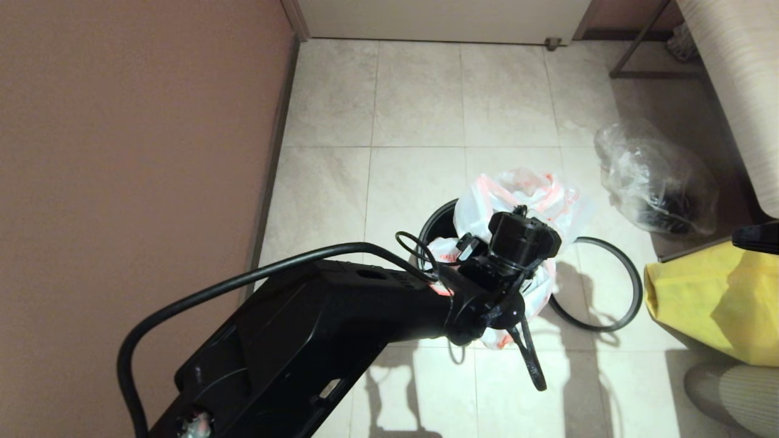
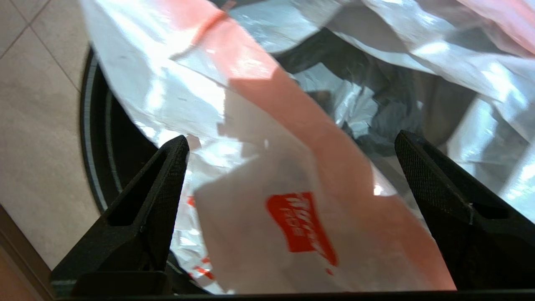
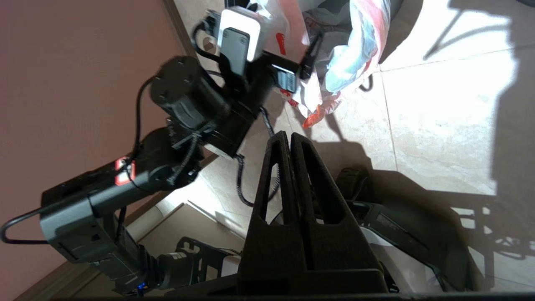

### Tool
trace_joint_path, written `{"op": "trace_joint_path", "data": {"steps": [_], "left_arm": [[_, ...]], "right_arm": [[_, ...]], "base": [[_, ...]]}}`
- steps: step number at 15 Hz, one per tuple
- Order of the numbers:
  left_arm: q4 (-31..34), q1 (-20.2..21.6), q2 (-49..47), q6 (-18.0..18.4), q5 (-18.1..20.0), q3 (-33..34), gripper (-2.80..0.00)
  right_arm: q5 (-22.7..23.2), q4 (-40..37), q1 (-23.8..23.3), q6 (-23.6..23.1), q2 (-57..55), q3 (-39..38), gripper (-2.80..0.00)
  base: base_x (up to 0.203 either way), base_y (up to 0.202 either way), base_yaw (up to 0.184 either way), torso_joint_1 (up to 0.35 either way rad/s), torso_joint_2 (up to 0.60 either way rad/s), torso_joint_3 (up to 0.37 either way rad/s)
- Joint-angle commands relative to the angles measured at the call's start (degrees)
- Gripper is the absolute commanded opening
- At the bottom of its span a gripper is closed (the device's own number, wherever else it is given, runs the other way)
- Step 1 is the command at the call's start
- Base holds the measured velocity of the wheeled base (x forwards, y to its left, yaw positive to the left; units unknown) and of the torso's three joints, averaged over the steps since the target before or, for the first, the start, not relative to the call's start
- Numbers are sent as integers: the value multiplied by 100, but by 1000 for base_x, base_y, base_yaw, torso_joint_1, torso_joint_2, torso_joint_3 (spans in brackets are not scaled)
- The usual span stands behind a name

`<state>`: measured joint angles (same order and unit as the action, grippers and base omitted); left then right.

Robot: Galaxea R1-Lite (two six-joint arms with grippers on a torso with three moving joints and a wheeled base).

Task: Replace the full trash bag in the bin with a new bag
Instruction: Put the new garbage bag on the trash can

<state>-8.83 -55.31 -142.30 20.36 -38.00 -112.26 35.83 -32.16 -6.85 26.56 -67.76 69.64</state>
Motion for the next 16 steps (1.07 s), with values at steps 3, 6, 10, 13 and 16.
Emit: {"op": "trace_joint_path", "data": {"steps": [3, 6, 10, 13, 16], "left_arm": [[-16, 6, -278, 16, -140, 11, 0], [-208, 94, -52, -14, -180, 20, -244], [-259, 101, 182, -169, -332, 234, -280], [-268, 110, 519, -412, -433, 806, -280], [-301, 181, 1068, -868, -448, 1752, -280]], "right_arm": [[21, -10, 0, 16, 23, -4, -280], [29, -11, 0, 16, -1, -21, -280], [33, -40, 15, 22, 78, -48, -280], [115, -130, 50, 47, 87, -88, -280], [357, -160, 328, 192, -115, -168, -280]], "base": [[0, 0, 0, 0, 0, 0], [0, 0, 0, 0, 0, 0], [0, 0, 0, 0, 0, 0], [0, 0, 0, 0, 0, 0], [0, 0, 0, 0, 0, 0]]}}
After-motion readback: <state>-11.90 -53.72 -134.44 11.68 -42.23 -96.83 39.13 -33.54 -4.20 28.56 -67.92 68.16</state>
